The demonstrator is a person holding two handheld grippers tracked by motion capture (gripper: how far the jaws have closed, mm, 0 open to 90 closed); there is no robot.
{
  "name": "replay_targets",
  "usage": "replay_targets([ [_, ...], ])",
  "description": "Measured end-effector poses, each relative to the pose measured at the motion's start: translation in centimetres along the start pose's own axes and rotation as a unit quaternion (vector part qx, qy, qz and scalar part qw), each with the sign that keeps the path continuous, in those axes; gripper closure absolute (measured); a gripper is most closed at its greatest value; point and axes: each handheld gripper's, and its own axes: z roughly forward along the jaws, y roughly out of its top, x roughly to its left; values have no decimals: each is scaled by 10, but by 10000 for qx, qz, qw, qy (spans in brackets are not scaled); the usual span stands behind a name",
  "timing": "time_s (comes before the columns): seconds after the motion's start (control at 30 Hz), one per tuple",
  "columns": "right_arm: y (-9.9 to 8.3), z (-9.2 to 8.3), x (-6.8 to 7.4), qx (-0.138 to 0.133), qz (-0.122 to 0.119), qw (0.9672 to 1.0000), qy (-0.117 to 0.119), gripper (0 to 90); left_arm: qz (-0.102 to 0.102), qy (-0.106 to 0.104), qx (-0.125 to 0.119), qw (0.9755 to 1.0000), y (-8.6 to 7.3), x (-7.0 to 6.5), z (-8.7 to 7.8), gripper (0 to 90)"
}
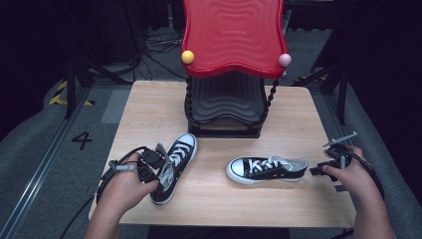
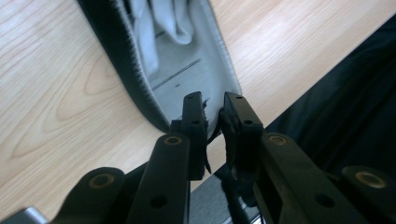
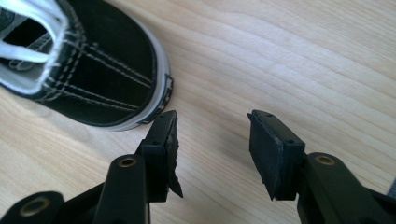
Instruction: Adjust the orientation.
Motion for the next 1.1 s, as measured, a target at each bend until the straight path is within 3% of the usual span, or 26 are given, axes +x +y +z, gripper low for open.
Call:
replay_targets([
  [0.07,-1,0,-1,-60,37,10000,20,526,-19,-101,-75,9999,1,-2,1,701],
  [0.1,-2,0,-2,-137,91,9998,71,527,-48,6,-128,9999,5,-4,4,632],
  [0.17,-1,1,-1,-199,111,9996,141,522,3,45,-170,9998,9,-4,9,608],
  [0.27,0,1,2,-311,322,9984,336,516,-29,165,-301,9994,16,-2,16,579],
  [0.33,0,2,3,-275,391,9980,408,519,-57,228,-365,9991,18,-1,20,592],
  [0.4,1,3,4,-269,313,9986,327,510,-38,276,-404,9988,20,0,25,584],
  [0.47,1,5,4,-244,355,9985,335,508,-126,218,-647,9976,22,2,29,584],
  [0.5,1,6,4,-223,362,9986,319,508,-283,198,-866,9956,23,2,33,597],
  [0.63,1,6,4,-211,355,9987,304,508,-139,564,-1094,9923,27,3,41,582],
  [0.77,2,7,4,-213,370,9987,265,505,-193,467,-1156,9920,31,5,49,602],
  [0.87,1,9,4,-218,394,9987,244,501,-349,380,-1322,9899,34,5,54,641],
  [0.93,1,9,4,-220,394,9987,237,501,-428,477,-1406,9880,38,4,59,672],
  [1.1,1,10,4,-218,397,9987,230,500,-606,502,-1467,9860,39,6,61,739],
])
